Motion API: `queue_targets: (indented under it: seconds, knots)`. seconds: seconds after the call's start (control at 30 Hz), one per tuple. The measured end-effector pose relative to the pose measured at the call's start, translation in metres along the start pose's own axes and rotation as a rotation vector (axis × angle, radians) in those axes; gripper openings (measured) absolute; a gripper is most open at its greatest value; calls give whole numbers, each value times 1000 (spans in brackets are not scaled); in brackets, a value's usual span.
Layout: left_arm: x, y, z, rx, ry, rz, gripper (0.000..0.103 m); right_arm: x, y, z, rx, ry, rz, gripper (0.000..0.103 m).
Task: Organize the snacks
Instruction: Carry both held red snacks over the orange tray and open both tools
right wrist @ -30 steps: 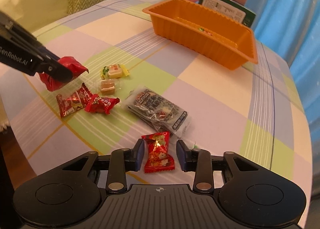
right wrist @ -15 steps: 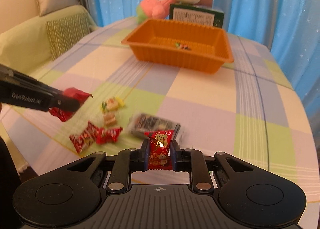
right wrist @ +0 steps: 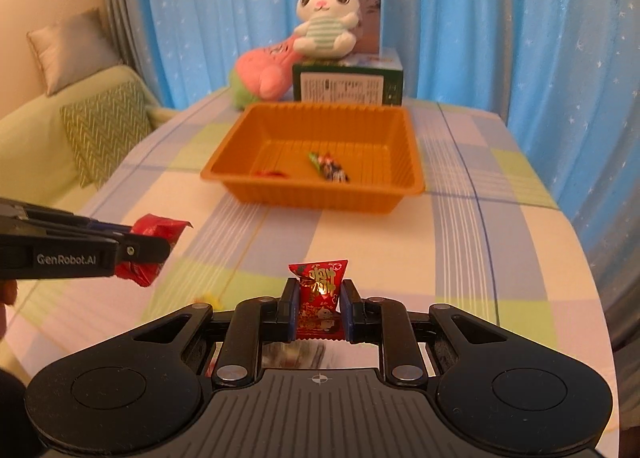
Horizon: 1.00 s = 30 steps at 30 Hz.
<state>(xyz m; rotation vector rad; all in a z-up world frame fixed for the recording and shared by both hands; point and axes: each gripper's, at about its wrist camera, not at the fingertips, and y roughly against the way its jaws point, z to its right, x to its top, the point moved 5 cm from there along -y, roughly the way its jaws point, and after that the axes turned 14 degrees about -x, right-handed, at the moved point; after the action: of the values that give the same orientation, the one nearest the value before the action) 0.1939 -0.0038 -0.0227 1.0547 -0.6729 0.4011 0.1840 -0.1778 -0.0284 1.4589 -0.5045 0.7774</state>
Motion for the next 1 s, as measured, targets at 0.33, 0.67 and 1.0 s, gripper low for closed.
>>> queue_targets:
  seconds: [0.33, 0.67, 1.0]
  knots:
    - [50, -22, -11, 4, 6, 43, 21, 54, -35, 12, 38, -64, -8, 21]
    - [106, -62, -31, 24, 9, 66, 22, 106, -92, 29, 29, -117, -26, 21]
    - [133, -102, -44, 30, 1, 51, 21, 139, -142, 39, 18, -151, -60, 21]
